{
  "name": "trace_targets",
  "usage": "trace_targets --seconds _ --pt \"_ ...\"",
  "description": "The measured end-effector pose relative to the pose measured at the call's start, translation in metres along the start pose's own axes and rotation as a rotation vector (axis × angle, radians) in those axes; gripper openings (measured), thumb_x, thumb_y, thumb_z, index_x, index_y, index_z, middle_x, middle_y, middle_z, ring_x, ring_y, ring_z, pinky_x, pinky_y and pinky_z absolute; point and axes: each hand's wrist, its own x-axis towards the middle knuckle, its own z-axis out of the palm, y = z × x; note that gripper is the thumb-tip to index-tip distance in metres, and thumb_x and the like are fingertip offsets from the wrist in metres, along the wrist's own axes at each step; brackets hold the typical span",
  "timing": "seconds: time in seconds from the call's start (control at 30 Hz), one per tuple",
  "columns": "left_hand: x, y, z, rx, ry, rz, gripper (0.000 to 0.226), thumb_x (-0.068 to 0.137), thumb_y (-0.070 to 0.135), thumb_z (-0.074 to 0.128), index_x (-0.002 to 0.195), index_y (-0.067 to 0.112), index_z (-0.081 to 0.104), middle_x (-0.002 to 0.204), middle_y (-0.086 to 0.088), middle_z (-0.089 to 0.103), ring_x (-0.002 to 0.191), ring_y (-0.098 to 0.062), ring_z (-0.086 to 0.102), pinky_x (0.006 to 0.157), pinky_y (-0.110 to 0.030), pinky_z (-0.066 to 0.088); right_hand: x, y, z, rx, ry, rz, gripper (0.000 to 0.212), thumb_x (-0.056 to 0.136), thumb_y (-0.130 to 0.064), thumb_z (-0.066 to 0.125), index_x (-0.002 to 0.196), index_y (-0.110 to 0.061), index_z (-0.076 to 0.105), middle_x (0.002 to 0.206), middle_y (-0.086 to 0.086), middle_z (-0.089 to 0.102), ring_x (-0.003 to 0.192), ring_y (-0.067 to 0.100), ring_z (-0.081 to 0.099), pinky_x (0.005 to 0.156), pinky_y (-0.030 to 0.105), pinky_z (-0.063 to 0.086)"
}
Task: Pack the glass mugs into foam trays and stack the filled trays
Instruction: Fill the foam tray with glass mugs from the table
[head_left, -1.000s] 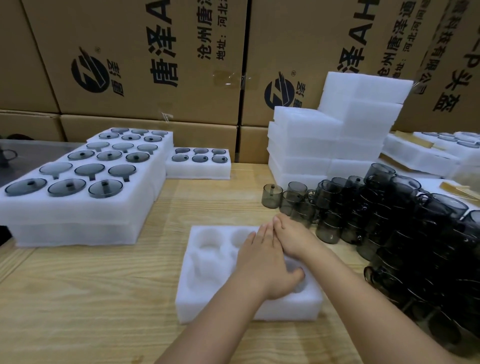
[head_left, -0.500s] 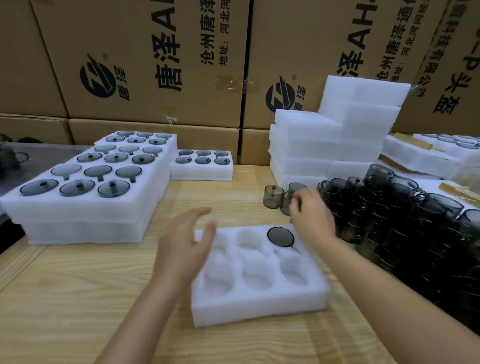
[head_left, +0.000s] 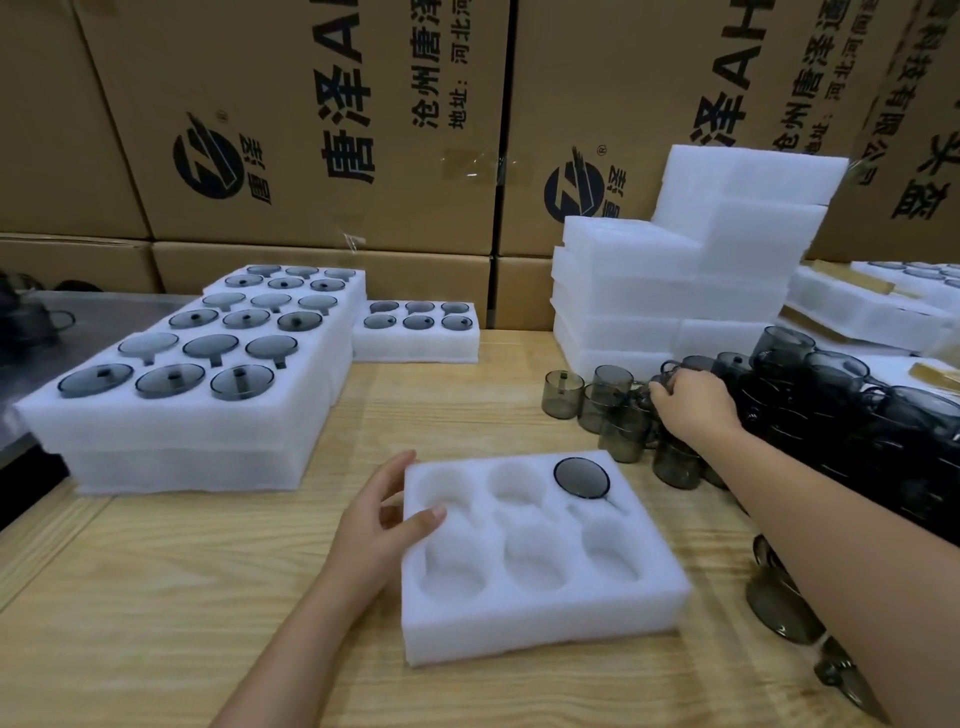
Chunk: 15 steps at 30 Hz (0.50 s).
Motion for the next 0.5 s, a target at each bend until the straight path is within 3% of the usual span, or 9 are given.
trace_targets --seconds 0.13,0.27,0.37,0.43,0.5 --pt "0.007 -0.001 -0.001 -0.082 0.047 -0.038 0.070 0.076 0.003 0.077 0.137 0.017 0.046 0.131 0.009 0.053 0.101 0.015 0.056 0.076 -0.007 0.046 -0.002 -0.004 -0.008 -0.006 0.065 0.082 0.056 0.089 -0.053 0.052 0.065 -0.002 0.049 0.073 0.016 0.051 0.067 0.028 0.051 0.052 0.028 0.033" --pt "0.008 0.001 -0.002 -0.146 0.058 -0.056 0.058 0.080 0.003 0.072 0.132 0.020 0.051 0.129 0.011 0.056 0.107 0.012 0.054 0.087 -0.015 0.044 -0.016 -0.019 -0.025 0.108 0.154 -0.020 0.061 0.083 -0.060 0.056 0.054 -0.008 0.040 0.053 0.008 0.043 0.057 0.026 0.048 0.048 0.029 0.030" --pt "0.007 0.001 -0.001 -0.153 0.051 -0.050 0.047 0.081 0.004 0.071 0.119 0.028 0.055 0.121 0.016 0.060 0.103 0.013 0.058 0.083 -0.015 0.046 -0.038 -0.038 -0.033 0.353 0.135 -0.243 0.050 0.082 -0.046 0.065 0.057 -0.011 0.040 0.064 0.003 0.044 0.063 0.019 0.046 0.056 0.027 0.035" --pt "0.007 0.000 -0.001 -0.162 0.053 -0.053 0.046 0.081 0.005 0.071 0.118 0.028 0.056 0.121 0.015 0.061 0.103 0.013 0.058 0.081 -0.015 0.047 -0.059 -0.051 -0.032 0.471 0.049 -0.381 0.044 0.080 -0.037 0.071 0.056 -0.012 0.044 0.082 -0.002 0.046 0.065 0.005 0.047 0.059 0.010 0.035" --pt "0.008 -0.001 -0.002 -0.167 0.054 -0.054 0.046 0.081 0.005 0.071 0.119 0.027 0.056 0.122 0.013 0.061 0.107 0.009 0.058 0.084 -0.016 0.046 -0.079 -0.062 -0.028 0.505 -0.081 -0.487 0.039 0.078 -0.033 0.074 0.056 -0.014 0.047 0.099 -0.006 0.051 0.068 -0.008 0.049 0.061 0.002 0.034"
